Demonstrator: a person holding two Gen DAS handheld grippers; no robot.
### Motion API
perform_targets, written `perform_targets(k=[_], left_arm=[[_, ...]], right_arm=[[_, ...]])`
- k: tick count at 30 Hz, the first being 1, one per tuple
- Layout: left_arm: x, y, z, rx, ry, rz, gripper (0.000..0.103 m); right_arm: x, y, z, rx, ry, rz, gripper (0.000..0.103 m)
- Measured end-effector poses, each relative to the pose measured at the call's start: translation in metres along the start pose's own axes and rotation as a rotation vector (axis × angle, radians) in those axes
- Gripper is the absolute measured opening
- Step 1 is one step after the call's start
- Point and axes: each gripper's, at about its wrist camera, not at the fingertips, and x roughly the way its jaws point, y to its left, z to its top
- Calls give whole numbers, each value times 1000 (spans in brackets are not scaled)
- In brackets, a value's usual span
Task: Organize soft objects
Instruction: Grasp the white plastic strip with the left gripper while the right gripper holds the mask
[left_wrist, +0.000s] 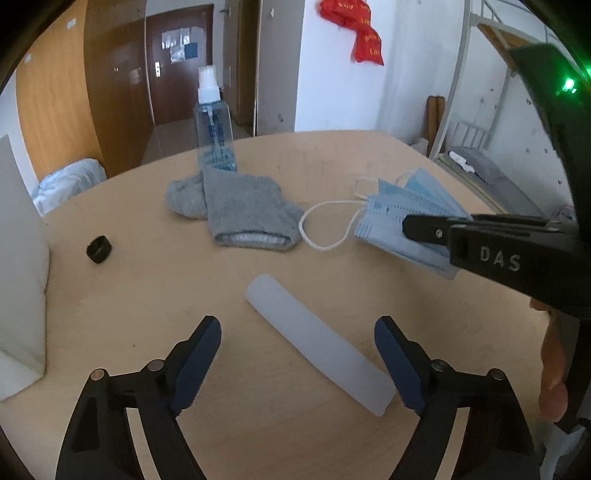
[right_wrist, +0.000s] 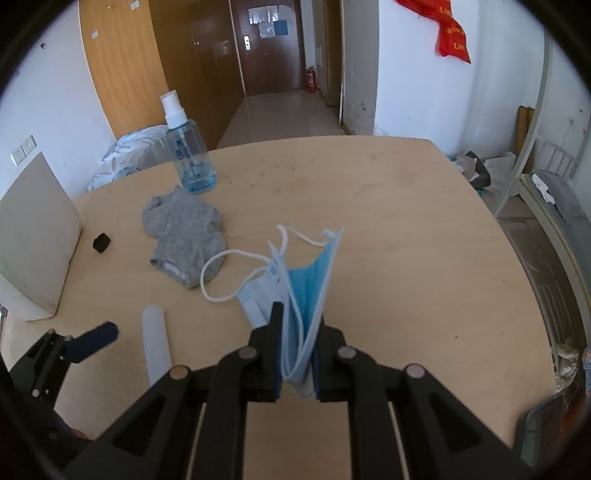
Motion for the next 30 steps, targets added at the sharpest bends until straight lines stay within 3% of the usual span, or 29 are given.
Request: perform_targets(k=[7, 9, 18, 23, 30], left_arm=[[4, -4, 0, -1, 9, -4, 65], [5, -4, 1, -1, 5, -2, 50], [0, -1, 2, -4, -16, -10, 16], [-3, -2, 2, 6, -21, -4, 7], [-17, 7, 2, -16, -49, 3, 5]], right_arm=[[0, -6, -1, 13, -3, 11, 15], [-1, -7, -1, 14, -4, 13, 15], [-4, -7, 1, 13, -10, 10, 15], [-4, -6, 1, 11, -12, 13, 15], [-12, -6, 2, 17, -30, 20, 15]])
